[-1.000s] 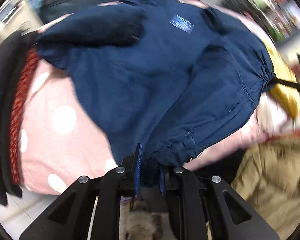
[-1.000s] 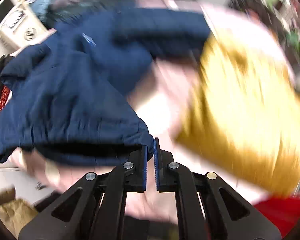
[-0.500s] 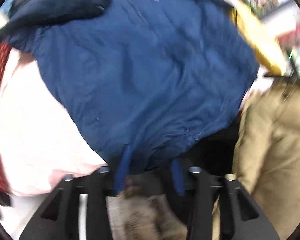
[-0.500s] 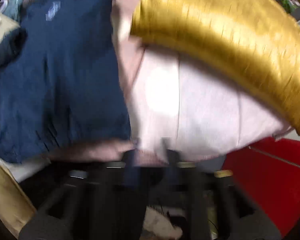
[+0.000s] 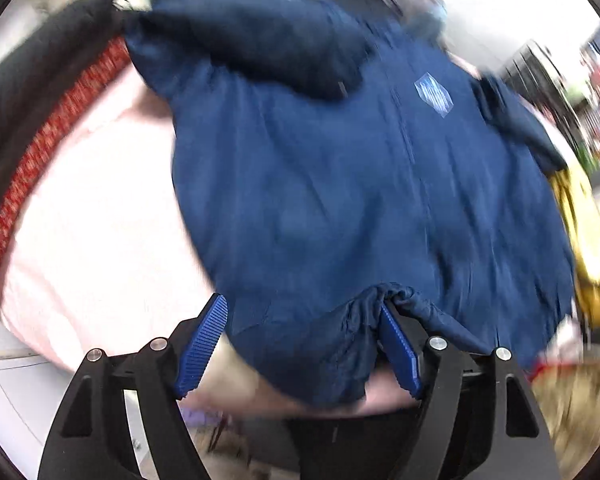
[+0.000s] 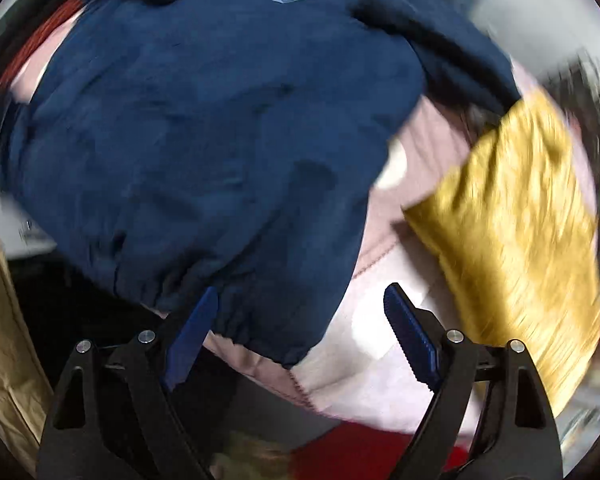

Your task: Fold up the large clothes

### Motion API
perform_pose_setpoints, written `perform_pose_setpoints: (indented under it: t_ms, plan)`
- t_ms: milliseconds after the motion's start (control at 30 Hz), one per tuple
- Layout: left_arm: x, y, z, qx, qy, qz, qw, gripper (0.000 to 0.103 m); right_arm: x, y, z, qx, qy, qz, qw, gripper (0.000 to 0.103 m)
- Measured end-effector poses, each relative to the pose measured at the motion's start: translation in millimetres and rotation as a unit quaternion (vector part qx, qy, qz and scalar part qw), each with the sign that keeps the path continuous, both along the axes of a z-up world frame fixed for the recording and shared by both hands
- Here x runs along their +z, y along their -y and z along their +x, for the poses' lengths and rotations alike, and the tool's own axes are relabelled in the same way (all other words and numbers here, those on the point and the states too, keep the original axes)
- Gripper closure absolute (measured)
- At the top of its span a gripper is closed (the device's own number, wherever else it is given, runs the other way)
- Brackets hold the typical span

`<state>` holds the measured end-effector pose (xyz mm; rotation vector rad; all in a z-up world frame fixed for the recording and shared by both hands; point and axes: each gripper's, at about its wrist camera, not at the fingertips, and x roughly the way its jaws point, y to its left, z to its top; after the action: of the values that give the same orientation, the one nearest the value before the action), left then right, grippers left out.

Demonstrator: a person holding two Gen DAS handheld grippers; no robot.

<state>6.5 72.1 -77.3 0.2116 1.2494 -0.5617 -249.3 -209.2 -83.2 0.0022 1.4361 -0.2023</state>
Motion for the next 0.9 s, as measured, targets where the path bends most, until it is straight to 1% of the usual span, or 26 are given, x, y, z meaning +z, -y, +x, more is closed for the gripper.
perform_pose_setpoints:
  t_ms: [33, 67, 100, 133, 167, 200, 233, 267, 300, 333, 367, 400, 433, 467, 533, 633, 700, 767, 800, 900]
  plan:
    - [2, 6, 10, 0.020, 0.010, -0.006, 0.9997, 0.030, 2, -2, -1, 0.011, 0.003, -0.005, 1.000, 0.019]
    - [5, 9, 18, 0.038, 0.011, -0.013, 0.9991, 0.030, 0, -11, -5, 0.020, 0.005, -0.009, 1.000, 0.018]
    - [3, 14, 33, 0.065, -0.002, -0.030, 0.9975, 0.030, -2, -13, -2, 0.026, 0.004, -0.013, 1.000, 0.017]
    - [-4, 22, 41, 0.079, -0.021, -0.041, 0.9958, 0.030, -4, -13, 0, 0.029, 0.005, -0.020, 0.999, 0.017]
    - [-13, 28, 53, 0.087, -0.055, -0.051, 0.9934, 0.030, -9, -14, 0, 0.032, 0.005, -0.029, 0.999, 0.017]
    - [-20, 35, 59, 0.084, -0.075, -0.050, 0.9924, 0.030, -14, -19, -3, 0.035, 0.002, -0.038, 0.999, 0.017]
    - [-28, 42, 64, 0.072, -0.090, -0.039, 0.9926, 0.030, -23, -22, 6, 0.040, -0.007, -0.053, 0.998, 0.023]
    - [-33, 48, 66, 0.056, -0.096, -0.020, 0.9936, 0.030, -31, -23, 14, 0.037, -0.007, -0.062, 0.997, 0.033]
    - [-34, 52, 66, 0.045, -0.096, -0.010, 0.9943, 0.030, -34, -20, 19, 0.028, -0.008, -0.059, 0.998, 0.057]
    - [-31, 53, 64, 0.032, -0.092, -0.006, 0.9953, 0.030, -35, -13, 22, 0.006, -0.011, -0.046, 0.999, 0.066]
    - [-24, 50, 61, 0.023, -0.087, -0.011, 0.9959, 0.029, -34, -5, 23, -0.019, -0.008, -0.037, 0.999, 0.069]
    - [-16, 44, 57, 0.013, -0.084, -0.016, 0.9963, 0.025, -32, 6, 29, -0.048, 0.006, -0.024, 0.999, 0.073]
    - [-9, 38, 55, 0.007, -0.082, -0.017, 0.9965, 0.018, -31, 13, 31, -0.066, 0.012, -0.017, 0.998, 0.075]
    - [1, 29, 51, 0.000, -0.079, -0.019, 0.9967, 0.016, -32, 23, 32, -0.089, 0.018, -0.006, 0.996, 0.075]
    - [15, 12, 41, -0.011, -0.080, -0.026, 0.9964, 0.014, -29, 49, 38, -0.146, 0.030, 0.041, 0.988, 0.076]
    - [33, -7, 18, -0.038, -0.077, -0.018, 0.9962, 0.011, -28, 72, 44, -0.197, 0.041, 0.086, 0.976, 0.076]
    - [33, -14, 0, -0.053, -0.077, -0.002, 0.9956, 0.010, -27, 80, 51, -0.209, 0.045, 0.101, 0.972, 0.077]
    - [26, -20, -15, -0.057, -0.082, 0.022, 0.9947, 0.010, -27, 88, 62, -0.216, 0.050, 0.113, 0.969, 0.077]
    - [21, -23, -20, -0.054, -0.092, 0.026, 0.9940, 0.010, -27, 90, 68, -0.217, 0.051, 0.117, 0.968, 0.076]
    - [1, -30, -40, -0.027, -0.133, 0.018, 0.9906, 0.010, -24, 90, 78, -0.220, 0.051, 0.123, 0.966, 0.076]
